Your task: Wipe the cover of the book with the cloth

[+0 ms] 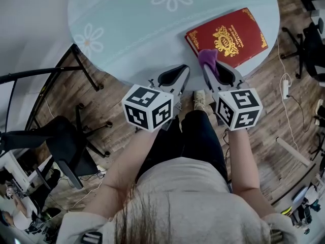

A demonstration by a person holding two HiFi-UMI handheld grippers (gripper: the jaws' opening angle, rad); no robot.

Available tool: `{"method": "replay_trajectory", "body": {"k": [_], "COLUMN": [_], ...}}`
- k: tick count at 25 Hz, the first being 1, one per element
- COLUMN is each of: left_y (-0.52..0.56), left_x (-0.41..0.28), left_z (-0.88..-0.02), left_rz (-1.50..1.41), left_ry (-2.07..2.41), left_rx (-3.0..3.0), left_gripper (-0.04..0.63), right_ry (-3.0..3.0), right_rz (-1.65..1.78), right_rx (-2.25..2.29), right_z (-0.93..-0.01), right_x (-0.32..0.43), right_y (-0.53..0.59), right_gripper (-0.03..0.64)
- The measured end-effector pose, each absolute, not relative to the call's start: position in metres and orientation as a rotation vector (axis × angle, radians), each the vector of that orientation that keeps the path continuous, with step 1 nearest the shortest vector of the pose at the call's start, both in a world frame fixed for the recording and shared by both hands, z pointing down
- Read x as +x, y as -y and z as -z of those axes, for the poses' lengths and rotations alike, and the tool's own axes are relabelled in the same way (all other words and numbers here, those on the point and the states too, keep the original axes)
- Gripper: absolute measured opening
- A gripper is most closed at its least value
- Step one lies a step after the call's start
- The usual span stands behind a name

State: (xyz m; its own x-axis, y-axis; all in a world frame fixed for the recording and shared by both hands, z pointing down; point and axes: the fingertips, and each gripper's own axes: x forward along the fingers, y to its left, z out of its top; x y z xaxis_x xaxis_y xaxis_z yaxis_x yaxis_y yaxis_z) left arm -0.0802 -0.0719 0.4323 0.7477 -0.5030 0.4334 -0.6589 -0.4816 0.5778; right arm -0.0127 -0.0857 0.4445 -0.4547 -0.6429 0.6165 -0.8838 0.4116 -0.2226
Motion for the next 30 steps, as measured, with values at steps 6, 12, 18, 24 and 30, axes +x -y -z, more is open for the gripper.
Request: {"method": "replay_trajectory", "body": {"k": [6, 12, 18, 24, 30], "left_y": [0.073, 0.075, 0.076, 0.077, 0.076], "left_x": [-0.085, -0.083, -0.08, -0.081, -0.074], "left_z": [-0.435, -0.433, -0.428, -0.422, -0.416], "left_rz": [-0.263, -0.273, -0.278, -0.286, -0.294], "left_ry": [0.872, 0.851, 0.826, 0.825, 0.812], "left_rx": [2.173, 2.196, 2.212, 2.221, 2.231], "left_gripper": [0.032, 0.032, 0.032, 0.032, 0.032], "right_ry": [2.246, 2.242, 2.241, 2.245, 2.256], "right_rz": [-0.75, -0.751, -0.768, -0.785, -0.798], "right_rx": [1.29, 1.29, 1.307, 1.343, 1.373], "right_z": [-0.443, -0.443, -0.44, -0.432, -0.423], "right_x": [-0.016, -0.018, -0.018, -0.01, -0.002], "right_y": [0.084, 0.082, 0.081, 0.081, 0.083], "right_gripper": [0.092, 0.092, 0.092, 0.092, 0.092]}}
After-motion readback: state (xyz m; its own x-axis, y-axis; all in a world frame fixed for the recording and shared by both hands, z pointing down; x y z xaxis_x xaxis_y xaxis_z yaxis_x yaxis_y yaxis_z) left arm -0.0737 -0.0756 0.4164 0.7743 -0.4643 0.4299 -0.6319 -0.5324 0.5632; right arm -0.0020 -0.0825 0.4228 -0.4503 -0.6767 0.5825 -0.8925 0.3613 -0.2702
